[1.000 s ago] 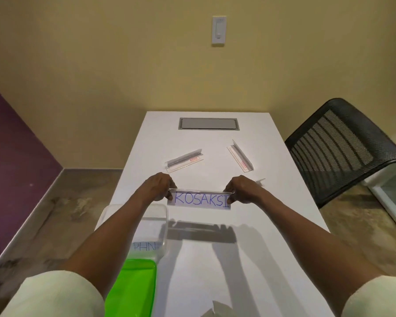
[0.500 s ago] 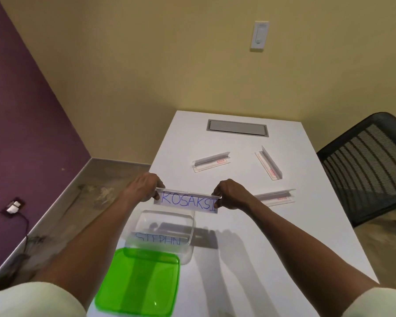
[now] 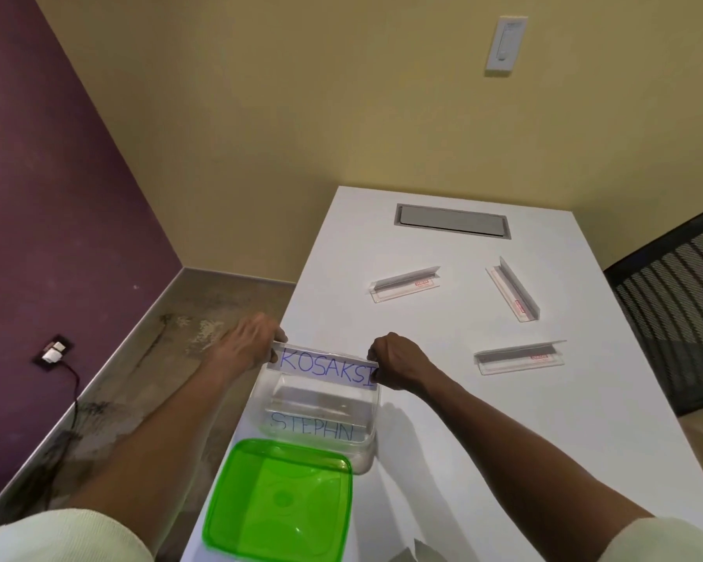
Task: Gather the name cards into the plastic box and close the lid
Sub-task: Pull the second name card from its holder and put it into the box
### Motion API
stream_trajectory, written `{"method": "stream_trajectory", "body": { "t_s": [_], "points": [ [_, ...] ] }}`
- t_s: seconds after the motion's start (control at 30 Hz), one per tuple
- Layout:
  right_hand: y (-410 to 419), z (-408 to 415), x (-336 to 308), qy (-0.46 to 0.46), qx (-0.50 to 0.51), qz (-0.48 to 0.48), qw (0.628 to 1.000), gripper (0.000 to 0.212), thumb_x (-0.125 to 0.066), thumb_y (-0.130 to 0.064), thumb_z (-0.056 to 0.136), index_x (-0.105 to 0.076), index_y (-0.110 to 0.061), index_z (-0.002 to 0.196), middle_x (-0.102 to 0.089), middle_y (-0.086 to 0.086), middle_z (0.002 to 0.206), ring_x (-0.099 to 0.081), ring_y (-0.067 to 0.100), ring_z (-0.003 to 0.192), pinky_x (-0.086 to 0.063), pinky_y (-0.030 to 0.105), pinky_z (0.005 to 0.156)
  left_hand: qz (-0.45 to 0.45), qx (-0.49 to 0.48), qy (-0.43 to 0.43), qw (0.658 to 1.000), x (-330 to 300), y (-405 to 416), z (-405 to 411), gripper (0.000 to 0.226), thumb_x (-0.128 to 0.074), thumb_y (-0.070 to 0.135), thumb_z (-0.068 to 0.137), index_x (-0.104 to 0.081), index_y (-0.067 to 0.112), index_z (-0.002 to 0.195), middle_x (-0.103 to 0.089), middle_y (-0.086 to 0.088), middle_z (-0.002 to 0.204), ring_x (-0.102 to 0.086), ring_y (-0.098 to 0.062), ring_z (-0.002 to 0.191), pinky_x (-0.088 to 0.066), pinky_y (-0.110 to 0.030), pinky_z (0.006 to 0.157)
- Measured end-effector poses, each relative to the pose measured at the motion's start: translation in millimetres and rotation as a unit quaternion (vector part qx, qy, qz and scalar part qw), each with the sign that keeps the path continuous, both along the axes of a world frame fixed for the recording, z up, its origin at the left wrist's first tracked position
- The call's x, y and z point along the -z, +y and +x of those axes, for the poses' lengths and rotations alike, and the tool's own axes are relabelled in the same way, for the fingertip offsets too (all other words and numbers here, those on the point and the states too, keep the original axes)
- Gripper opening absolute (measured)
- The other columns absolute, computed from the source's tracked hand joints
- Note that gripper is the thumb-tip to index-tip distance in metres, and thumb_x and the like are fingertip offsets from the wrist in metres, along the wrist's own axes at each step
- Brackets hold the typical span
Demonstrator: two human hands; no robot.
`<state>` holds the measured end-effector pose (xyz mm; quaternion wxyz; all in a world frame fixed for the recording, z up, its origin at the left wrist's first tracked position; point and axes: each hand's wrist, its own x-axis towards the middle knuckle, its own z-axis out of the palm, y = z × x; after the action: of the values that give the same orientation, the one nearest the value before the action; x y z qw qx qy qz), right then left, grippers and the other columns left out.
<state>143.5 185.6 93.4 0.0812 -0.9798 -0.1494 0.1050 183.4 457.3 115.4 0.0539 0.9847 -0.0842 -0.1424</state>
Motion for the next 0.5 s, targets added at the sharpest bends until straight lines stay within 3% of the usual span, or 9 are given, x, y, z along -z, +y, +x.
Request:
{"method": "stream_trajectory", "body": {
  "t_s": [0.07,0.13,0.27,0.33,0.37,0.43,0.5],
  "points": [
    [5,-1,7,-0.005,-0.005,-0.007,1.000,0.032,-0.065,-0.017,0.074,-0.037,-0.012,0.058,-0.054,0.017,0.070,-0.049,0.033,0.064,-0.029,0.027,0.055,0.014,0.014,0.000,1.000,7,1,2,0.045,-0.080,0.018,0.076,-0.069,0.022,0.119,-0.067,-0.007,0.124,-0.066,-0.026,0.107,-0.055,-0.035,0.089],
    [9,-3,13,-0.008,-0.007,-0.013,1.000,0.037,-0.063,-0.016,0.075,-0.030,-0.012,0.059,-0.052,0.017,0.072,-0.050,0.035,0.067,-0.029,0.027,0.057,0.024,0.026,-0.001,0.999,16,1,3,0.044,-0.080,0.019,0.076,-0.069,0.023,0.118,-0.067,-0.007,0.122,-0.066,-0.025,0.106,-0.054,-0.032,0.090],
    [13,-5,24,-0.015,-0.018,-0.024,0.999,0.017,-0.059,-0.013,0.077,-0.044,-0.013,0.069,-0.062,0.021,0.084,-0.060,0.037,0.079,-0.031,0.029,0.059,0.066,0.068,-0.014,0.995,32,-3,0,0.040,-0.075,0.022,0.080,-0.069,0.023,0.119,-0.067,-0.010,0.119,-0.063,-0.026,0.110,-0.052,-0.032,0.093],
    [16,-7,27,-0.019,-0.032,-0.042,0.998,0.003,-0.056,-0.010,0.078,-0.056,-0.008,0.076,-0.062,0.022,0.086,-0.060,0.037,0.080,-0.033,0.030,0.059,0.086,0.084,-0.024,0.992,37,-3,-2,0.034,-0.073,0.023,0.081,-0.070,0.022,0.115,-0.070,-0.009,0.114,-0.065,-0.026,0.106,-0.052,-0.030,0.087],
    [19,-7,27,-0.019,-0.033,-0.054,0.998,0.007,-0.054,-0.008,0.079,-0.059,-0.004,0.082,-0.062,0.022,0.087,-0.060,0.036,0.079,-0.033,0.031,0.060,0.097,0.092,-0.032,0.991,40,-3,-4,0.029,-0.071,0.021,0.082,-0.072,0.022,0.111,-0.071,-0.009,0.111,-0.066,-0.026,0.103,-0.052,-0.030,0.084],
    [25,-10,27,-0.041,-0.056,-0.079,0.994,0.008,-0.059,-0.003,0.073,-0.062,0.000,0.080,-0.062,0.023,0.077,-0.061,0.035,0.070,-0.032,0.030,0.056,0.130,0.115,-0.051,0.984,44,-3,-7,0.020,-0.064,0.014,0.083,-0.073,0.020,0.099,-0.072,-0.008,0.101,-0.068,-0.025,0.095,-0.051,-0.029,0.078],
    [29,-13,26,-0.054,-0.072,-0.112,0.990,0.017,-0.074,-0.001,0.047,-0.060,-0.005,0.056,-0.056,0.015,0.051,-0.055,0.028,0.045,-0.024,0.023,0.047,0.167,0.139,-0.058,0.974,48,-4,-8,0.021,-0.057,0.007,0.082,-0.072,0.019,0.091,-0.071,-0.007,0.094,-0.067,-0.024,0.091,-0.049,-0.029,0.076]
  ]
}}
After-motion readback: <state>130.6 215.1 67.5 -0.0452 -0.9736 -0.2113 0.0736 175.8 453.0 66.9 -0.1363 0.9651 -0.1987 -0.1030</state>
